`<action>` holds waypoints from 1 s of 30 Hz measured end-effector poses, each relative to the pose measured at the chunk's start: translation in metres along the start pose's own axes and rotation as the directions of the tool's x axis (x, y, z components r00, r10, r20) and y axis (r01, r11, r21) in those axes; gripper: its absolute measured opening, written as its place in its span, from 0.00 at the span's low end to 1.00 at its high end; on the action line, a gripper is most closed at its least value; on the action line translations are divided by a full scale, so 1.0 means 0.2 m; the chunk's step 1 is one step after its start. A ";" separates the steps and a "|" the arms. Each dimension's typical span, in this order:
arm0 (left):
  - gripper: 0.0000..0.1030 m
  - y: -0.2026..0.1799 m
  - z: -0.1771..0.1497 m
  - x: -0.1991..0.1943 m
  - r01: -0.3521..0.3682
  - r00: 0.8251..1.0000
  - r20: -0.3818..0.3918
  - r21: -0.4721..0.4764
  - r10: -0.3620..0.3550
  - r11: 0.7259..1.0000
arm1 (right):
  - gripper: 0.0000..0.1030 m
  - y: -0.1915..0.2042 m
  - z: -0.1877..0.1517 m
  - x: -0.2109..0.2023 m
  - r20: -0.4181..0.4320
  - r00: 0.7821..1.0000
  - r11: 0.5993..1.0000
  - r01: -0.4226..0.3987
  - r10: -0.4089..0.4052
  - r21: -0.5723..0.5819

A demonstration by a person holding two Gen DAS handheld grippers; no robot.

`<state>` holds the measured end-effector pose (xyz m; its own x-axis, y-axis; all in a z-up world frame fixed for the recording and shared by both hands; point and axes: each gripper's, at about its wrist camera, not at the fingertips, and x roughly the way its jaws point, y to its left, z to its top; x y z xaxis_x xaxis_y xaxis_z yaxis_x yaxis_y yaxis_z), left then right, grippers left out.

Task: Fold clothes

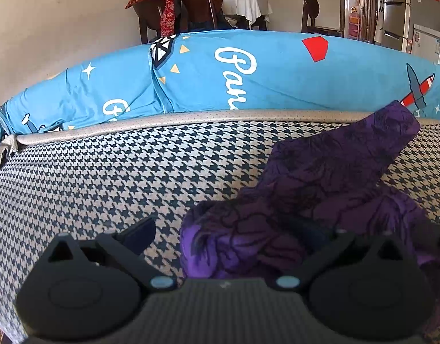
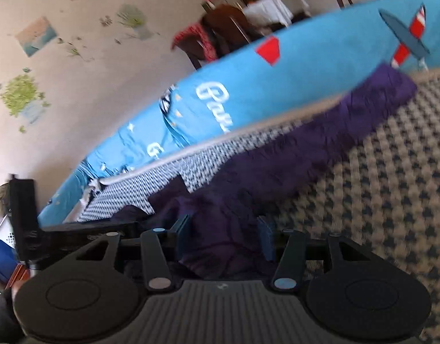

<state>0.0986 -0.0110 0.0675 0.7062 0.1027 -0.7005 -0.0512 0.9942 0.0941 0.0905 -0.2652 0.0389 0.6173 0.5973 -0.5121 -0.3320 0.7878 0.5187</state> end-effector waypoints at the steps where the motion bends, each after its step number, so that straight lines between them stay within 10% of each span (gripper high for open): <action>1: 1.00 0.01 0.01 -0.02 0.002 1.000 0.011 -0.013 -0.002 1.000 | 0.49 0.01 -0.01 0.02 -0.015 1.000 1.000 0.000 0.000 -0.003; 15: 1.00 0.00 0.14 -0.20 0.098 0.985 0.153 -0.086 -0.084 0.991 | 0.49 0.22 -0.19 0.06 -0.192 0.961 0.952 -0.235 0.197 -0.198; 30: 1.00 -0.19 0.07 -0.13 0.174 0.979 0.093 0.063 -0.179 0.983 | 0.49 0.40 -0.38 0.09 -0.368 0.901 0.855 -0.367 0.229 -0.368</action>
<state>0.0915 -0.0528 0.0920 0.7665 -0.0803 -0.6371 0.1168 0.9930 0.0154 0.0222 -0.1802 0.0186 0.2180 0.7738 -0.5947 -0.7724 0.5093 0.3795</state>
